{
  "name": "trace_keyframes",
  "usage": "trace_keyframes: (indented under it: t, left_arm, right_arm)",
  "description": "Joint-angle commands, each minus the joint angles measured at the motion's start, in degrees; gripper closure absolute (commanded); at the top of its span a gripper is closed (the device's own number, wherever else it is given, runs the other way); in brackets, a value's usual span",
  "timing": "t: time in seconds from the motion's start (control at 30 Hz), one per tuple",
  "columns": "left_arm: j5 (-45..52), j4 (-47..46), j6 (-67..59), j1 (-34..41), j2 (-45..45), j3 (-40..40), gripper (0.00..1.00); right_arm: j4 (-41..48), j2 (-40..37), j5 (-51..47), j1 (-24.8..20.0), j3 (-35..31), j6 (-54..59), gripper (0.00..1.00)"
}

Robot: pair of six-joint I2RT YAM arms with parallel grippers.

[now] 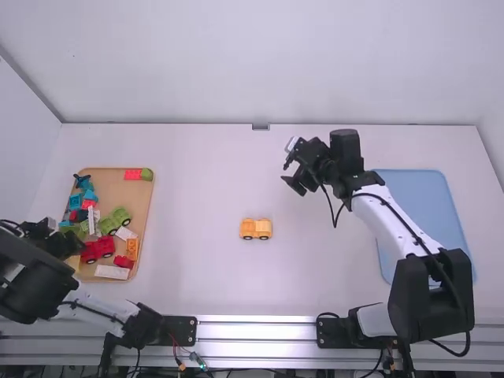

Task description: Assemble lego blocks to make yellow taxi

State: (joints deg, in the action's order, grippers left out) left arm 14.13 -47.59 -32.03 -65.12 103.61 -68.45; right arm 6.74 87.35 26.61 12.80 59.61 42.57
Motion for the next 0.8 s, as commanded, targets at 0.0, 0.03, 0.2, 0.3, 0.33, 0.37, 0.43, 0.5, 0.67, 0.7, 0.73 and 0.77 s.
trace_keyframes:
  t: [0.0,0.03,0.2,0.3,0.33,0.37,0.43,0.5,0.67,0.7,0.73,0.77]
  left_arm:
    - [-3.78,-1.11,-8.63,1.16,1.77,-0.87,0.09]
    - [-5.18,-0.37,-7.56,1.31,1.99,-0.81,0.05]
    - [-6.05,1.46,-8.96,0.96,1.99,-0.31,0.15]
    - [-6.32,1.99,-8.96,1.44,1.99,-0.28,0.2]
    - [-7.23,2.23,-8.92,1.49,1.99,-0.33,0.19]
    - [-8.17,2.62,-8.48,1.46,1.99,-0.35,0.19]
    - [-10.19,3.76,-5.4,1.27,1.99,-0.35,0.15]
    - [-10.67,4.26,-2.62,1.57,1.99,-0.33,0.16]
    - [-6.69,4.76,-6.86,2.58,1.99,-0.26,0.23]
    - [-5.99,4.59,-8.57,2.97,1.99,-0.26,0.22]
    - [-6.08,4.61,-8.81,3.28,1.99,-0.22,0.22]
    - [-6.23,4.85,-8.87,3.54,1.99,-0.2,0.21]
  right_arm:
    - [0.24,-0.46,-0.15,-0.11,2.8,-0.39,0.01]
    - [0.46,-0.46,-0.15,-0.15,3.13,-0.31,0.01]
    - [2.62,-0.46,-0.11,-1.18,4.9,-0.31,0.01]
    - [3.04,-0.46,-0.13,-1.57,5.73,-0.76,0.01]
    - [2.99,-0.46,-0.17,-1.57,5.75,-0.72,0.01]
    - [2.86,-0.46,-0.13,-1.6,5.73,-0.7,0.01]
    - [2.51,-0.46,-0.13,-1.92,5.73,-0.52,0.01]
    - [2.54,-0.46,-0.09,-2.32,5.73,-0.09,0.01]
    - [2.6,-0.46,-0.11,-2.43,5.7,0.92,0.01]
    - [2.51,-0.46,-0.09,-2.89,5.68,0.96,0.01]
    - [2.51,-0.46,-0.09,-3.1,5.68,0.96,0.01]
    - [2.49,-0.46,-0.11,-3.3,5.68,0.96,0.01]
